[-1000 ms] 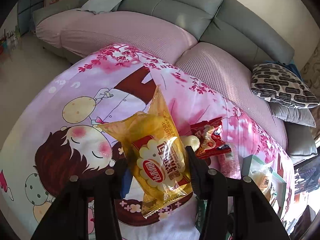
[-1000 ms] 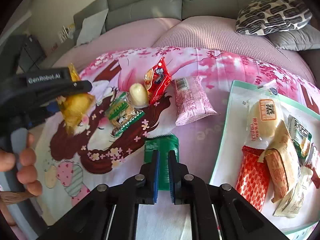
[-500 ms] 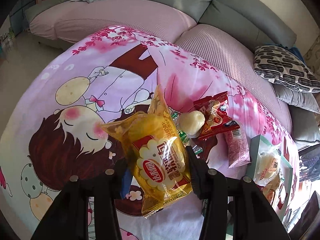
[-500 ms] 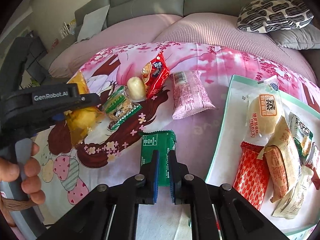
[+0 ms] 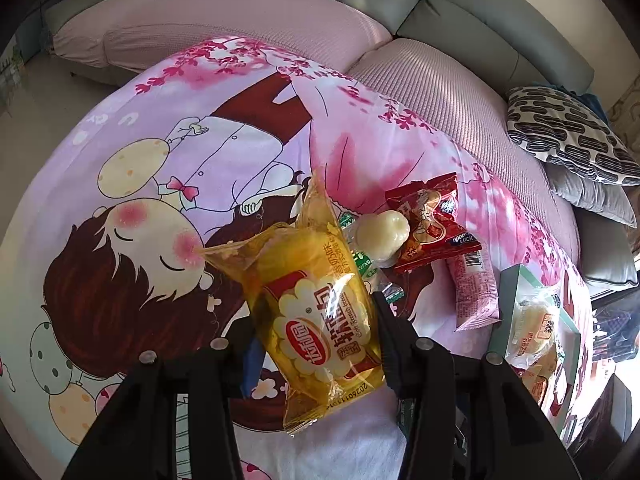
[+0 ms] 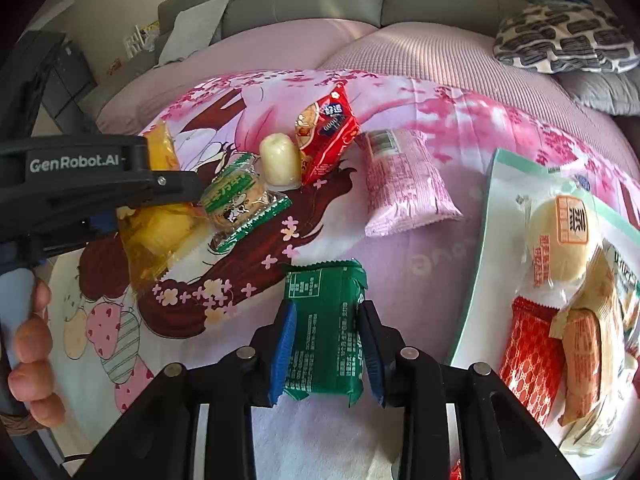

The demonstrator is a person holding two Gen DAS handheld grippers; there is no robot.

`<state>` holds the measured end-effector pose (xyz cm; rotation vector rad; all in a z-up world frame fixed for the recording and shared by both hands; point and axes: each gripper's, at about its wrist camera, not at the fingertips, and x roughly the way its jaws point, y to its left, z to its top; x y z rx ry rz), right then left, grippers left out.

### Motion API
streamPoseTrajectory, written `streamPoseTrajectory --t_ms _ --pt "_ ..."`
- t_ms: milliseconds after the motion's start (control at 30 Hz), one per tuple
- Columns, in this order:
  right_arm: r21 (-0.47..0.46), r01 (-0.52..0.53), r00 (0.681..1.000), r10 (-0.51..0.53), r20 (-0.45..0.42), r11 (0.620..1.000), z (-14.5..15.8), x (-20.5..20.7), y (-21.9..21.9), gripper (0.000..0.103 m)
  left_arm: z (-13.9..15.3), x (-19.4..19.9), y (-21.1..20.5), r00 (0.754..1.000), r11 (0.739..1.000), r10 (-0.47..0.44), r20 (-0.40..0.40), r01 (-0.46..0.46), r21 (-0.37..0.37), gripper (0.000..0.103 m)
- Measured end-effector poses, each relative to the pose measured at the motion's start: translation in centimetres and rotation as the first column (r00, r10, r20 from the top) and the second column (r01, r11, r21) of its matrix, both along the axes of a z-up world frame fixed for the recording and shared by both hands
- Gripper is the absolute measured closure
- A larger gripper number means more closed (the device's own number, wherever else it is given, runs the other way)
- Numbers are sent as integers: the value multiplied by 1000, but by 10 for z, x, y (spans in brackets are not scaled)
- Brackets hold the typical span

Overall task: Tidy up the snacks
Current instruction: 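Carry the yellow pack in left tool while right tool carries the green pack over the tray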

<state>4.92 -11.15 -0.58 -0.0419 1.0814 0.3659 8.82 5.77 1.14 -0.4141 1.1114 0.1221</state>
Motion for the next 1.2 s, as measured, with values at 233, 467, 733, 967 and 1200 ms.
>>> streamPoseTrajectory --t_ms 233,467,733,967,1200 --pt "-32 -32 999 32 -8 999 -4 -2 8 58 -4 2 -5 1000 1000 -8 -11 8 -4 53" --pt "-60 -25 999 22 -43 998 -16 0 8 59 -7 2 -4 1000 1000 -6 -19 5 -7 53" --pt "-94 -30 999 28 -21 995 -22 -5 13 59 -8 3 -4 1000 1000 -6 -22 5 -8 53" --pt "-65 -7 999 5 -37 998 -18 -6 8 61 -5 3 -5 1000 1000 -3 -13 3 0 53" --pt "-4 35 999 -35 -38 999 -4 -5 -6 61 4 3 -6 1000 1000 -5 12 4 13 53"
